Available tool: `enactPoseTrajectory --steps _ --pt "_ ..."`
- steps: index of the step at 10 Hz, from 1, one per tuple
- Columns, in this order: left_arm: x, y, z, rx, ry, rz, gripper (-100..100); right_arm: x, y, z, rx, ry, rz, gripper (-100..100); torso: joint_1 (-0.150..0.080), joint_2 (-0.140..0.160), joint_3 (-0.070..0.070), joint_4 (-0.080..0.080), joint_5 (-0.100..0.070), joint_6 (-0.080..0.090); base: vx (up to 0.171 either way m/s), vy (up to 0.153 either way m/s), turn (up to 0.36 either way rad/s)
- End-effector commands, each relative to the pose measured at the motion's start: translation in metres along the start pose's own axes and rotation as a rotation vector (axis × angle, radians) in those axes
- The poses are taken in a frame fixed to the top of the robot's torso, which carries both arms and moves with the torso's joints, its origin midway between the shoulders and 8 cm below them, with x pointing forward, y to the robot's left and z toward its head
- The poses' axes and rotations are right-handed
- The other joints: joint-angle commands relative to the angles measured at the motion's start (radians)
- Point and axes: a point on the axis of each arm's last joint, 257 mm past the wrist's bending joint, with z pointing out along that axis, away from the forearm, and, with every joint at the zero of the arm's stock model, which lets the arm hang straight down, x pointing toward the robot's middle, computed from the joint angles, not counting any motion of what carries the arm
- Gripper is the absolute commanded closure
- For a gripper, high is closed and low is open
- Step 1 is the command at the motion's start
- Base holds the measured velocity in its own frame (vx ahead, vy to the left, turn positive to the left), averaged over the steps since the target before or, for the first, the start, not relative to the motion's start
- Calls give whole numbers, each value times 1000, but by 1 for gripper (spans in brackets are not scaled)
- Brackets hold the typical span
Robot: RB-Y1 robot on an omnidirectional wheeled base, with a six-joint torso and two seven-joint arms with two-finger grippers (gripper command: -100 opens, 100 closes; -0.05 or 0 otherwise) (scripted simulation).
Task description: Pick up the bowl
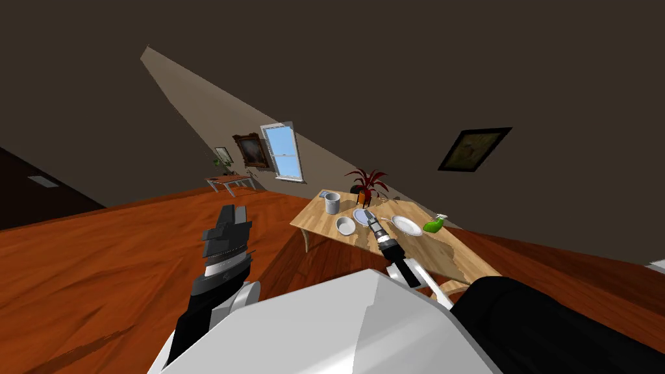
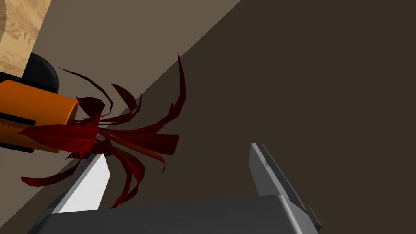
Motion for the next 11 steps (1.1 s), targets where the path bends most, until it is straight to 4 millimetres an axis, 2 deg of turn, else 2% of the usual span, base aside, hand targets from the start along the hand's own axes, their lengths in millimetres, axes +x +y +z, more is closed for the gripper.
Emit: enactPoseTrajectory --steps 1,3,4,5,6,7,8,9,10,11 --pt "0 0 0 0 0 0 0 6 -19 -11 43 23 -41 -100 0 0 0 0 0 0 18 64 132" --pt "0 0 0 0 0 0 0 8 -70 -34 167 84 -133 -100 0 1 0 0 0 0 22 94 316" --pt "0 0 0 0 0 0 0 9 -70 -34 167 92 -158 -100 1 1 0 0 0 0 19 81 120" --pt "0 0 0 0 0 0 0 8 -95 -49 228 125 -204 -100 0 1 1 0 0 1 22 86 278" --pt "0 0 0 0 0 0 0 9 -95 -49 228 130 -220 -100 0 1 1 0 0 0 20 61 108" --pt "0 0 0 0 0 0 0 6 -118 -64 283 163 -271 -100 -1 1 1 0 0 1 19 63 216" --pt "0 0 0 0 0 0 0 7 -120 -65 288 168 -283 -100 -1 1 1 0 0 0 16 52 150" --pt "0 0 0 0 0 0 0 3 -144 -82 346 205 -335 -100 -2 2 1 0 0 1 23 87 265" --pt "0 0 0 0 0 0 0 3 -144 -82 346 209 -349 -100 0 1 1 0 0 0 30 68 120" --pt "0 0 0 0 0 0 0 -2 -167 -100 402 247 -402 -100 -1 1 1 0 0 1 38 72 247"
